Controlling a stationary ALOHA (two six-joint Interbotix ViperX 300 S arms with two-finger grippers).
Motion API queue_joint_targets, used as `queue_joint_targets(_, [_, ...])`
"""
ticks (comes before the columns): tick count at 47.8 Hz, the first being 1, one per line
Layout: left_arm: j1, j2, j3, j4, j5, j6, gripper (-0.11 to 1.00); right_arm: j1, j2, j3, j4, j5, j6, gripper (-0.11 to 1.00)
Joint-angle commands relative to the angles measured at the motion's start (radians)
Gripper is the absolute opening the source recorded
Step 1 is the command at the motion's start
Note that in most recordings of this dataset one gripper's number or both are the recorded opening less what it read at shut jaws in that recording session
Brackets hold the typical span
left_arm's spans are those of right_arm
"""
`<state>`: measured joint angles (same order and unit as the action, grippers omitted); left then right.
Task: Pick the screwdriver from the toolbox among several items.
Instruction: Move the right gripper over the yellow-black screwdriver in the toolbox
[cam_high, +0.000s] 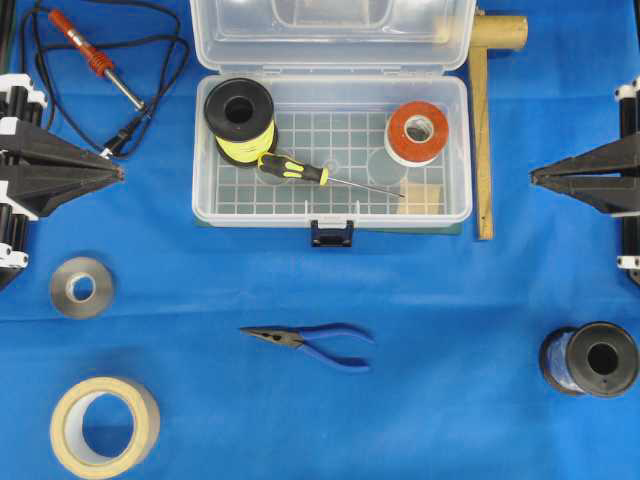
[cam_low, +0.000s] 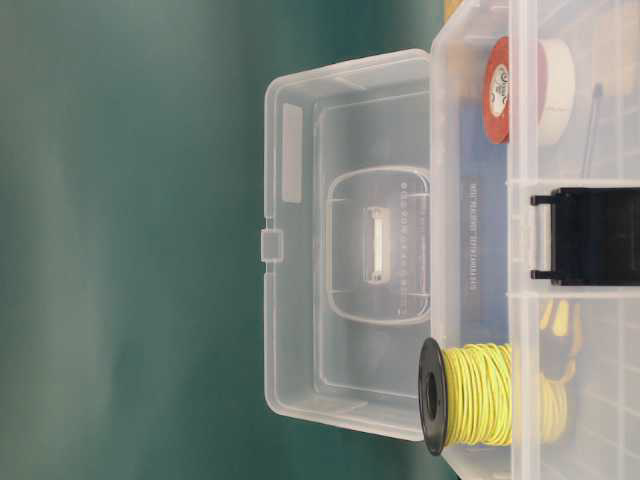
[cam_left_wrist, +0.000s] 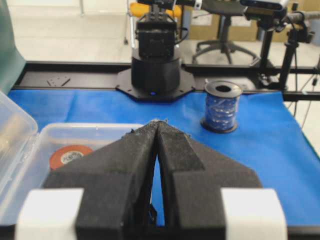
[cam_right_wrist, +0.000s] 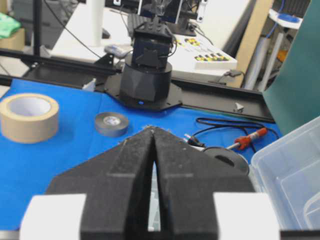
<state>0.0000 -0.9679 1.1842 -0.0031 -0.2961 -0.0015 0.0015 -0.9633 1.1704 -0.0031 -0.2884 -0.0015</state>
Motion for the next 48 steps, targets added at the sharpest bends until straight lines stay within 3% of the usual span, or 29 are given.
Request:
queue_joint_targets(1, [-0.005,0.006,-0.018,-0.028,0.002,0.006,0.0,-0.006,0.012,-0.032,0.023,-0.005,0.02,0.0])
queue_joint_targets(8, [-0.005,0.009,-0.018,-0.029,0.008,0.006,0.0,-0.018,0.117,-0.133,0.147,0.086,0.067,0.0])
queue_joint_targets(23, [-0.005,0.014,-0.018,-0.028,0.008,0.005,0.0,-0.124,0.446,-0.446,0.173,0.383,0.158,0.0])
queue_joint_targets(33, [-0.005,0.015,-0.017,-0.028,0.009,0.006,0.0,-0.187,0.663,-0.615,0.175,0.549,0.178,0.01])
queue_joint_targets(38, [-0.005,0.015,-0.017,-0.028,0.009,0.008,0.0,-0.202,0.765,-0.709,0.172,0.618,0.202,0.19])
queue_joint_targets(45, [-0.005,0.017,-0.015,-0.028,0.011,0.006,0.0,-0.221,0.917,-0.828,0.166,0.709,0.233,0.62])
queue_joint_targets(48, [-0.003,0.017,-0.015,-0.029,0.011,0.006,0.0,-0.227,0.976,-0.87,0.164,0.752,0.245,0.76])
